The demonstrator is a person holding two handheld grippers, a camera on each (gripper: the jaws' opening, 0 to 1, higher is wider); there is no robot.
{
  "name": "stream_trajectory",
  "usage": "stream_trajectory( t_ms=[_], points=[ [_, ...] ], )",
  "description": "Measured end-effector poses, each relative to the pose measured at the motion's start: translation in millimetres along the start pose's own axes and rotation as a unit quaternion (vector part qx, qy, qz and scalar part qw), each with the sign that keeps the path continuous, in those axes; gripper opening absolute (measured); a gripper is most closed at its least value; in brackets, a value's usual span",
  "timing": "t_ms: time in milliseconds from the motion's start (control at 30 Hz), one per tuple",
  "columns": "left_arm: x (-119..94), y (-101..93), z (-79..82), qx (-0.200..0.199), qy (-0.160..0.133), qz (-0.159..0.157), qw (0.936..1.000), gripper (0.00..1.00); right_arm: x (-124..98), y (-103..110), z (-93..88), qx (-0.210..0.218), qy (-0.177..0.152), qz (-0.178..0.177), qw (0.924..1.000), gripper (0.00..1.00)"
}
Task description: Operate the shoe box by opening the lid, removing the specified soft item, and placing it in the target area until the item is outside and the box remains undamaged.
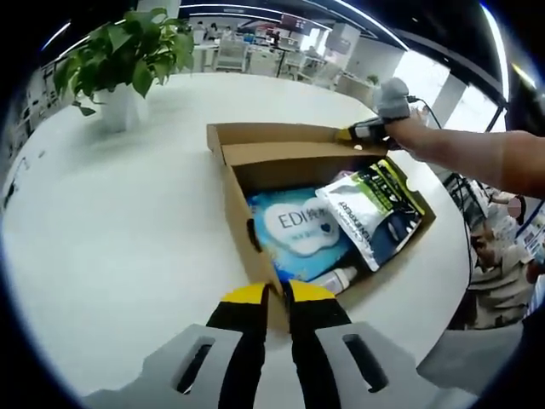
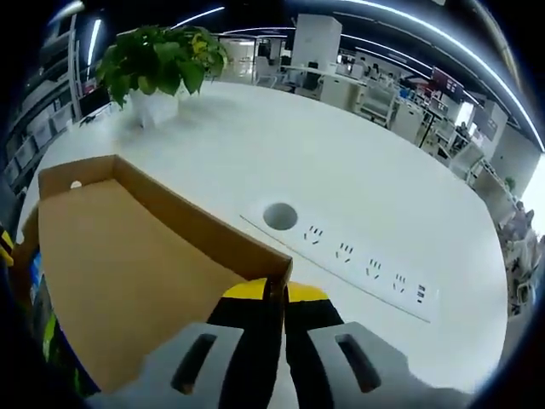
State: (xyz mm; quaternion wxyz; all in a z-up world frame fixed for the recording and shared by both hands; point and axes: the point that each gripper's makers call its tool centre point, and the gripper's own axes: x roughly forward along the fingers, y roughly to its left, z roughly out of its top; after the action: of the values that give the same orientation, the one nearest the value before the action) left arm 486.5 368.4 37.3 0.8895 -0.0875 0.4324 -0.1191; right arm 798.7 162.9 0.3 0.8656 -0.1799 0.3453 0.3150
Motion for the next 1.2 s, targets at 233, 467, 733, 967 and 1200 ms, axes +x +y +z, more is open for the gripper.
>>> stream_trajectory(
  t_ms=[233,467,733,967,1200],
  points=[
    [0,-0.1,-0.6,-0.007,-0.002,-0.003,1.0,0.06,1,0,-3.0,0.006,0.005,0.0,1.0,0.04],
    [-1,-1.7,-0.8,-0.005,-0.004,-0.002,1.0,0.06,5,-1,-6.2,0.006,0.011,0.0,0.9999,0.04],
    [-1,-2.9,-0.5,-0.006,-0.009,-0.006,0.9999,0.07,5,-2,-6.3,0.005,0.01,-0.003,0.9999,0.04],
    [-1,-1.5,0.5,-0.006,-0.011,-0.003,0.9999,0.06,3,-3,-10.1,0.01,0.012,-0.003,0.9999,0.04],
    [-1,0.8,1.7,-0.003,-0.011,0.0,0.9999,0.06,1,-2,-10.9,0.014,0.012,-0.004,0.9998,0.04]
  ],
)
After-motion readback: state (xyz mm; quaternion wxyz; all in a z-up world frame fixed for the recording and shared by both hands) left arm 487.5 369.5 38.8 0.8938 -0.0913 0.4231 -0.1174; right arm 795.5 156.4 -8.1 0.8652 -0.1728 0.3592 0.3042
